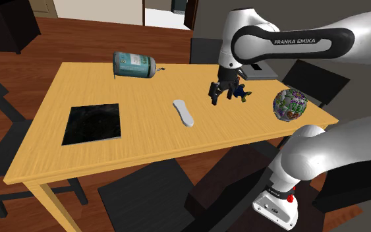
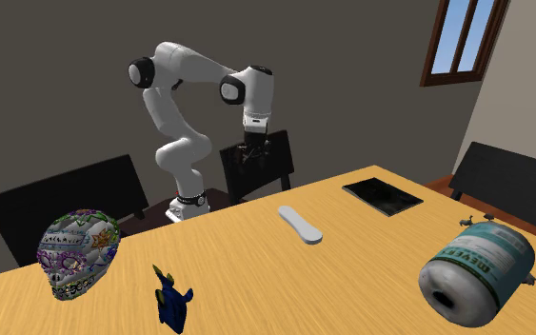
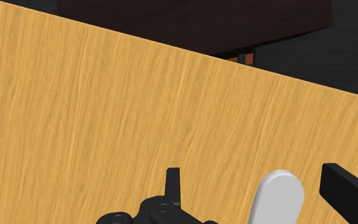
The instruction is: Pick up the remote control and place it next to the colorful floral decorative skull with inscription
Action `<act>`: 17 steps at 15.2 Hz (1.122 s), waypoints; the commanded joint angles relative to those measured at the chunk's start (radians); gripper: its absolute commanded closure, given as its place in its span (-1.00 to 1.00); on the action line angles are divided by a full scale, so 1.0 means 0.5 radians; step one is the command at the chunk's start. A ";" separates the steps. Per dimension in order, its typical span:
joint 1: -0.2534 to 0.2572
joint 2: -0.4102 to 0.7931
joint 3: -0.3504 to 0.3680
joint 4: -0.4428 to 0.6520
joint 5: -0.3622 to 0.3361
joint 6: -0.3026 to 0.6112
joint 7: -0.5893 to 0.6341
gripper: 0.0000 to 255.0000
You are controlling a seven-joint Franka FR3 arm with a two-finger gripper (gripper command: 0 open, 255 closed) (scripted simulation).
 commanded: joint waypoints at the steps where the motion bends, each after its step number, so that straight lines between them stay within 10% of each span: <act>1: -0.012 0.150 0.012 0.017 0.011 0.158 0.055 -1.00; 17: -0.047 1.207 0.093 0.470 -0.004 0.916 0.479 -1.00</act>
